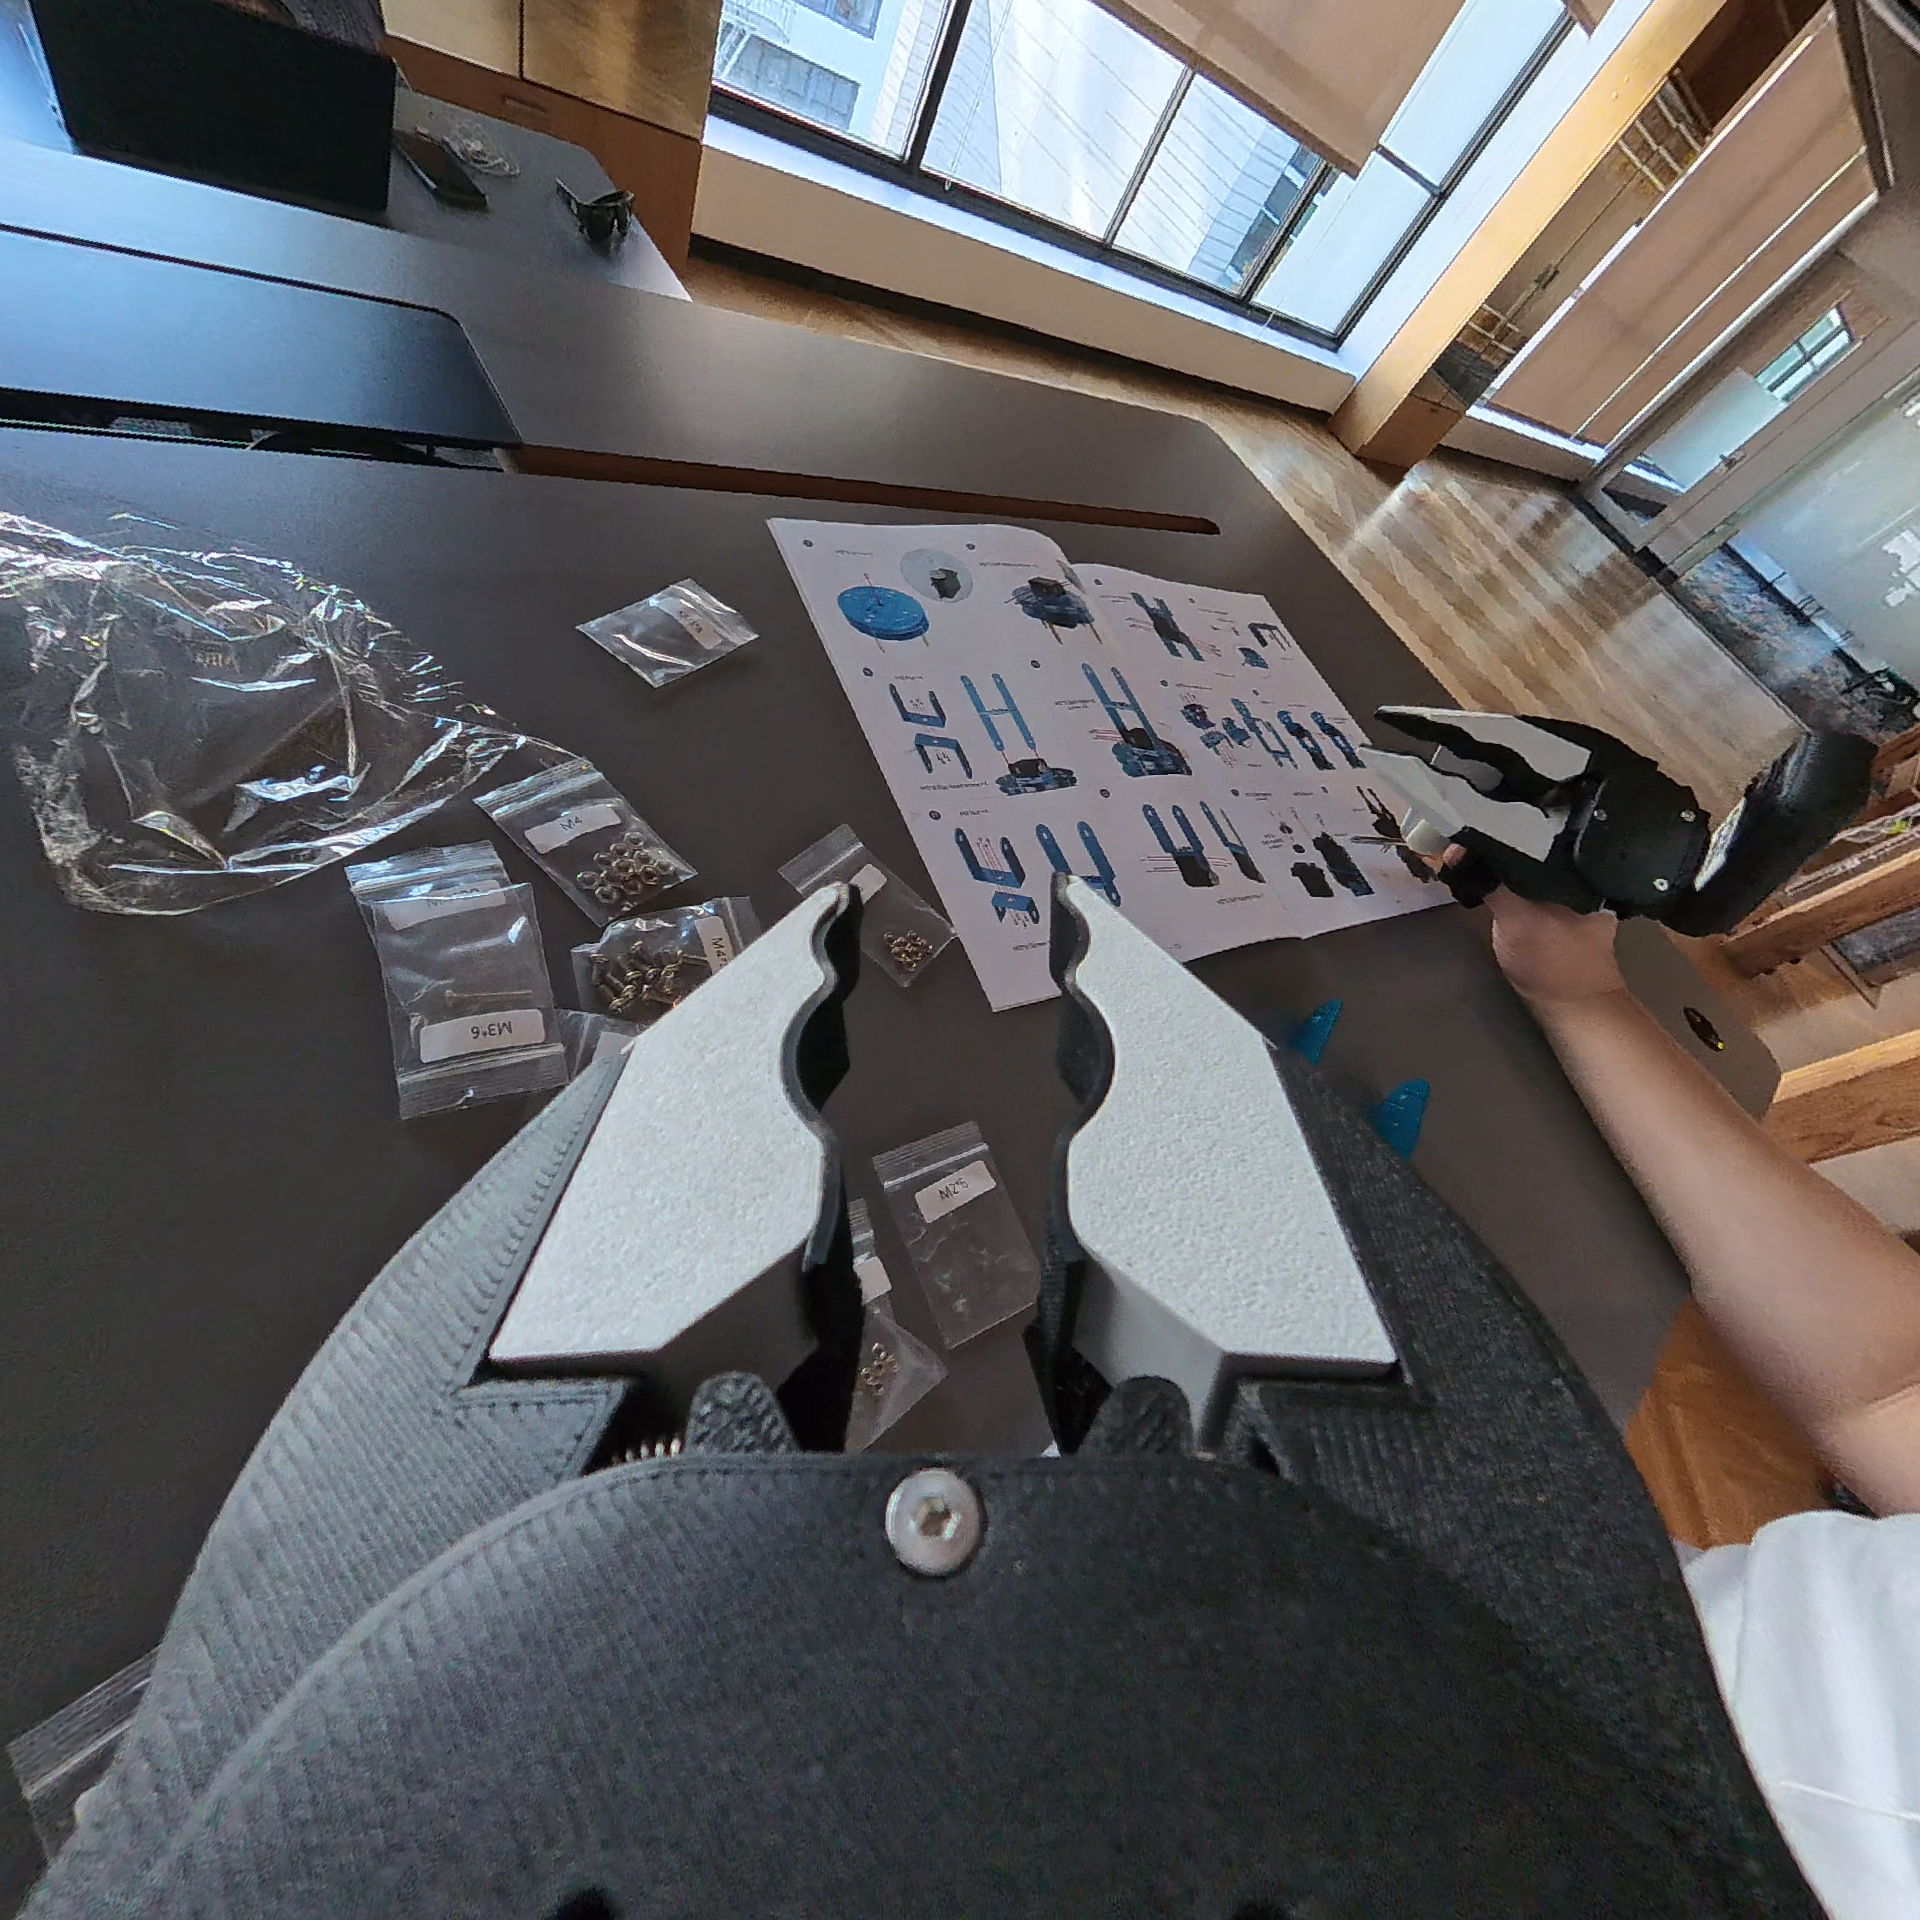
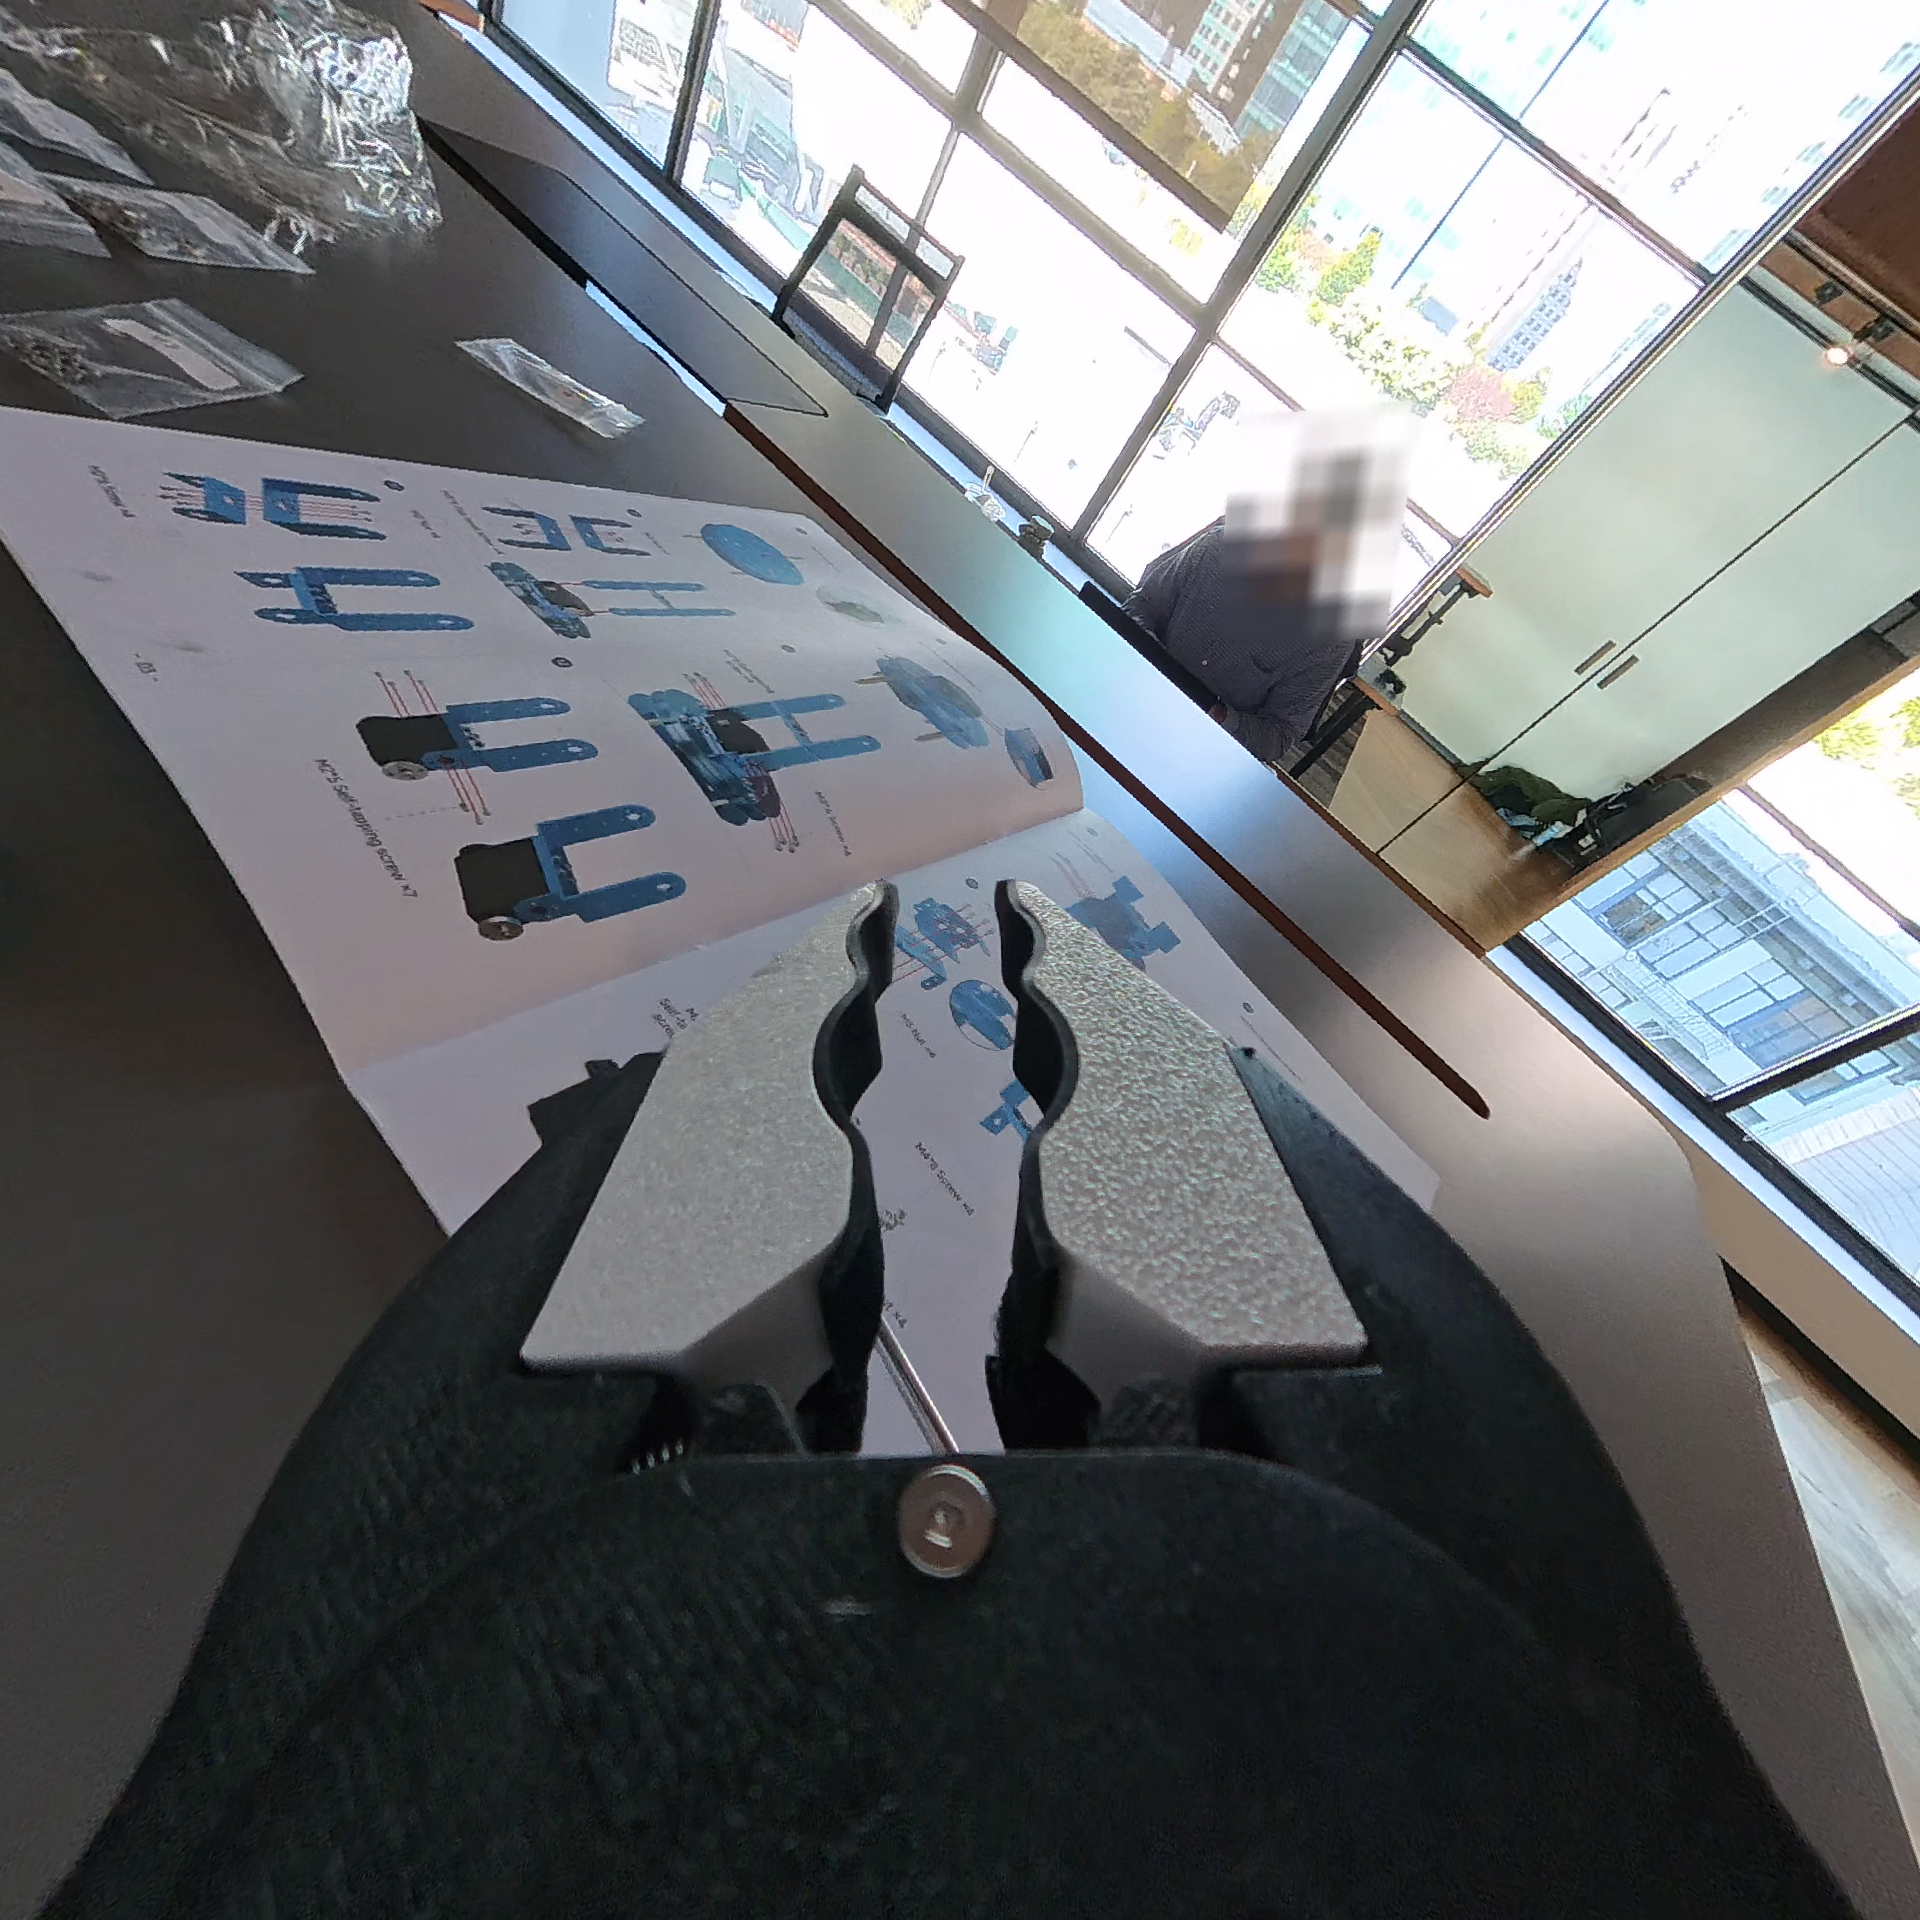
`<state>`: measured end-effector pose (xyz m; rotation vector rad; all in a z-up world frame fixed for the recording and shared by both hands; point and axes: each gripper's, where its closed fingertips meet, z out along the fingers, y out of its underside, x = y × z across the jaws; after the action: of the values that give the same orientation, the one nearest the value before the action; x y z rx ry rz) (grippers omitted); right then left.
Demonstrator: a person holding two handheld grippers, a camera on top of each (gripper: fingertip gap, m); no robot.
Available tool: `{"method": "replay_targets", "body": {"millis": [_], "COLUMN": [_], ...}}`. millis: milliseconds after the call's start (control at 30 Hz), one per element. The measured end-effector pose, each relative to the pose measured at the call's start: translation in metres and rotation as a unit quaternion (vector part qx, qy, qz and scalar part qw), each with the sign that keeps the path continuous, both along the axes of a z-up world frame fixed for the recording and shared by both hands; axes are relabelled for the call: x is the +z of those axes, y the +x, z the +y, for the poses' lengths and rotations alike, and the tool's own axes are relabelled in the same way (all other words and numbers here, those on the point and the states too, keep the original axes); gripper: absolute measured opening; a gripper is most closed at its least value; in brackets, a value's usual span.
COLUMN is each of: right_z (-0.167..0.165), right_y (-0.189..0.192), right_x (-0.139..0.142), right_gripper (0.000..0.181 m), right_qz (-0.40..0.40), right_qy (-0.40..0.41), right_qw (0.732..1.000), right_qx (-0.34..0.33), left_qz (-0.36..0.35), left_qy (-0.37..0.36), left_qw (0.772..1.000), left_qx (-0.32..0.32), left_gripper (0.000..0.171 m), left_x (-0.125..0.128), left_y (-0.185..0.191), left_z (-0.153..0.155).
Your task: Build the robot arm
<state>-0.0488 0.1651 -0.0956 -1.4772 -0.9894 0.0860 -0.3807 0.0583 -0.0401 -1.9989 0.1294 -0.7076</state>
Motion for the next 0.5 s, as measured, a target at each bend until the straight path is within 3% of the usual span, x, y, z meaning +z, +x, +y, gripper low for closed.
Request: {"method": "replay_targets", "body": {"millis": [500], "right_z": [-0.019], "right_y": [-0.030], "right_x": [-0.001], "right_gripper": [0.019], "right_qz": [0.011], "right_qy": [-0.027], "right_qw": [0.998], "right_qx": [0.057], "left_qz": [-0.004], "left_qy": [0.010], "left_qw": [1.000], "left_qx": [0.014], "left_gripper": [0.035], "left_x": [-0.002], "left_y": [-0.010], "left_z": [0.007]}}
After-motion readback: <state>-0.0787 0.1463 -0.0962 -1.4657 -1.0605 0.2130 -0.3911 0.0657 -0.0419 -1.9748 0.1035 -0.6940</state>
